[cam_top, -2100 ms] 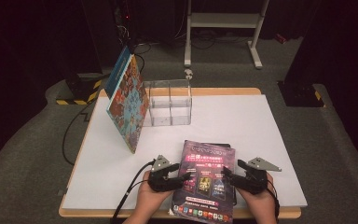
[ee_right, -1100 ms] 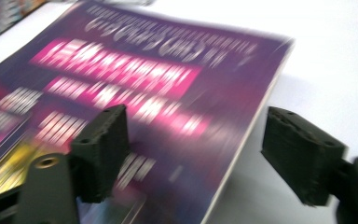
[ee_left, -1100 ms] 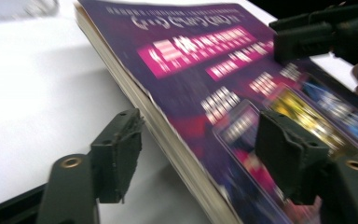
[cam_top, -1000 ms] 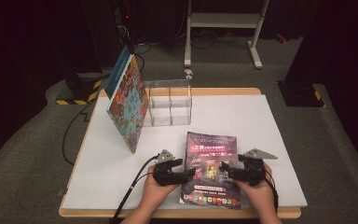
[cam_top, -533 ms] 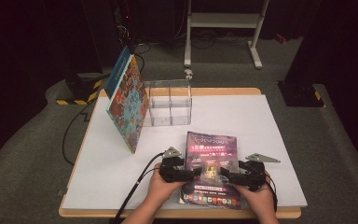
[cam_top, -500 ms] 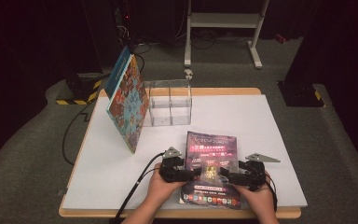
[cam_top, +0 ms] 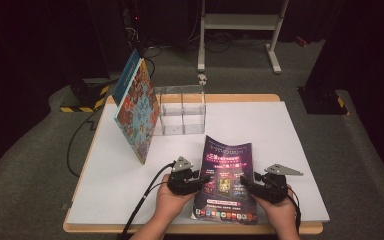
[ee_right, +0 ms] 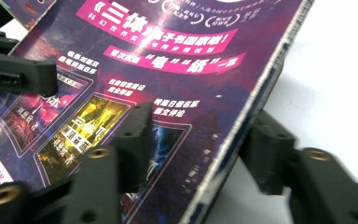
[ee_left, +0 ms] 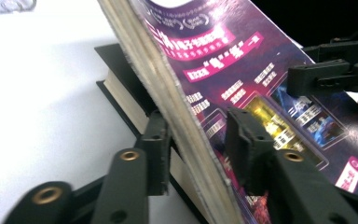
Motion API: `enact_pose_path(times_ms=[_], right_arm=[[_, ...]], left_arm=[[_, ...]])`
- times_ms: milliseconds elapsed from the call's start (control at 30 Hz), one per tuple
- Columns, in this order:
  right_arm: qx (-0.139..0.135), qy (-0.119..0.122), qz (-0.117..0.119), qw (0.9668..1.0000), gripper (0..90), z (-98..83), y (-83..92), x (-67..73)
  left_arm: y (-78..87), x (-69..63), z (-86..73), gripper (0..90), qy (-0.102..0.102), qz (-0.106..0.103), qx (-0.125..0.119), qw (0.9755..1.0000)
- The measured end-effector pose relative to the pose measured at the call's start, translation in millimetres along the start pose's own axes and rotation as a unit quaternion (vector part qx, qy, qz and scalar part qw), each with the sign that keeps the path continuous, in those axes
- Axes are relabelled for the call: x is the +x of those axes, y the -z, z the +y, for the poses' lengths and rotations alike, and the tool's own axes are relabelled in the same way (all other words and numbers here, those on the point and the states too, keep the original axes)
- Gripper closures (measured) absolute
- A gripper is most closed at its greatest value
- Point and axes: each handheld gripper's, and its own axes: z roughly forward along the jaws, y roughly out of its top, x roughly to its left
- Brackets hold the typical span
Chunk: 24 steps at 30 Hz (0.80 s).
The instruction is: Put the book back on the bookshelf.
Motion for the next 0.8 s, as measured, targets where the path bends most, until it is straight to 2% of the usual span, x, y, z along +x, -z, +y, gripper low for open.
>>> enact_pose_path(times_ms=[33,67,100,133,233,367,400,500,533,567,600,633,700,800], right_arm=[[0.0,0.0,0.0,1.0,55.6,0.0,0.0,0.0],[-0.008,0.008,0.003,0.9999,63.8,2.2,3.4,0.9],[-0.009,0.011,0.005,0.9999,65.1,3.8,4.9,2.1],[-0.009,0.014,0.003,0.9999,66.0,5.1,5.7,4.1],[-0.012,0.022,0.001,0.9997,68.0,10.2,6.7,10.0],[-0.022,0.04,0.006,0.999,69.2,21.6,4.5,24.0],[-0.022,0.04,0.006,0.999,69.2,21.6,4.5,24.0],[-0.028,0.05,0.019,0.9982,70.4,36.8,-8.3,43.4],[-0.03,0.052,0.022,0.998,70.6,41.1,-13.1,49.1],[-0.033,0.054,0.026,0.9976,71.0,45.5,-18.4,54.9],[-0.033,0.054,0.026,0.9976,71.0,45.5,-18.4,54.9],[-0.035,0.056,0.032,0.9973,71.3,53.5,-28.1,64.9],[-0.037,0.062,0.035,0.9968,72.1,61.1,-38.2,74.6],[-0.041,0.067,0.042,0.996,74.0,71.2,-53.8,86.7]], left_arm=[[0.0,0.0,0.0,68.1,0.0,0.0,0.0,1.0],[1.8,-0.8,0.5,70.2,-0.001,-0.004,-0.003,1.0],[2.9,-1.3,0.8,71.3,-0.003,-0.003,-0.004,1.0],[2.9,-1.3,0.8,71.9,-0.003,-0.003,-0.004,1.0],[12.7,-1.3,1.5,73.1,-0.011,0.002,-0.024,0.9996],[30.4,6.4,2.4,74.7,-0.012,0.015,-0.046,0.9988],[30.4,6.4,2.4,75.1,-0.012,0.015,-0.046,0.9988],[52.3,21.1,2.4,76.0,-0.013,0.038,-0.064,0.9972],[52.3,21.1,2.4,76.4,-0.013,0.038,-0.064,0.9972],[66.7,34.5,2.4,76.9,-0.012,0.059,-0.072,0.9955],[66.7,34.5,2.4,77.4,-0.012,0.059,-0.072,0.9955],[70.1,38.8,2.4,77.4,-0.011,0.063,-0.074,0.9952],[79.2,49.8,2.3,78.1,-0.004,0.073,-0.08,0.9941],[90.0,62.8,4.0,79.6,-0.003,0.091,-0.095,0.9913]])
